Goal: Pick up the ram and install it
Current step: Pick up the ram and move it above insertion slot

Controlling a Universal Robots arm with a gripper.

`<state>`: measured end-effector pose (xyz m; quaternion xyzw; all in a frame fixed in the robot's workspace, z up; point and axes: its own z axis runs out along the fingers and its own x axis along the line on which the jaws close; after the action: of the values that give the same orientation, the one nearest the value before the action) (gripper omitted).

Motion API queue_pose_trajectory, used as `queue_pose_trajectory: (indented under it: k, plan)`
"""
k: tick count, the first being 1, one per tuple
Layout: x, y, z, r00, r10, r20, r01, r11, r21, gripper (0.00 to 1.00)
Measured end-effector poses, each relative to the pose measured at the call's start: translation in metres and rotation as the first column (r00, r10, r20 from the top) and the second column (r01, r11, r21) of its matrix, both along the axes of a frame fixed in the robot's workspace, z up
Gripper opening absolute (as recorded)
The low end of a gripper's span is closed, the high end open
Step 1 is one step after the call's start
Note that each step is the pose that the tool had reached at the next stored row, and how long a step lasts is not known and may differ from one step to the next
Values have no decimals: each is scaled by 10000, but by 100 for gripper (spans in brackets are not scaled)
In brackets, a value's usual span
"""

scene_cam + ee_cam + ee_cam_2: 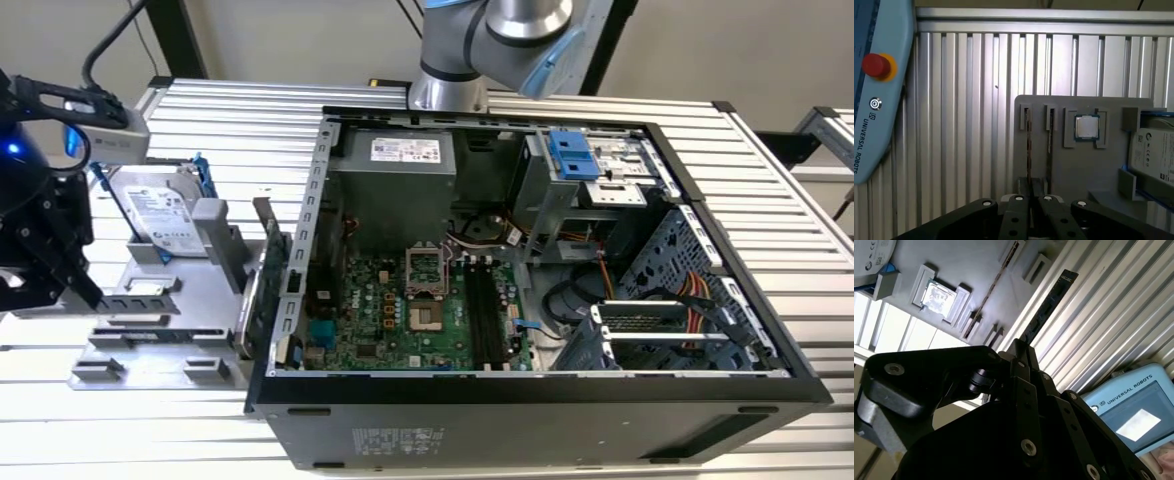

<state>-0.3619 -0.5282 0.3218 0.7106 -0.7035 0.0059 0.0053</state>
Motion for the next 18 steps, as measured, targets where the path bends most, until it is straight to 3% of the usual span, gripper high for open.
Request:
queue_pose_trajectory:
  k: [18]
  plan:
    - [0,0,164,10000,0,0,0,10000,0,0]
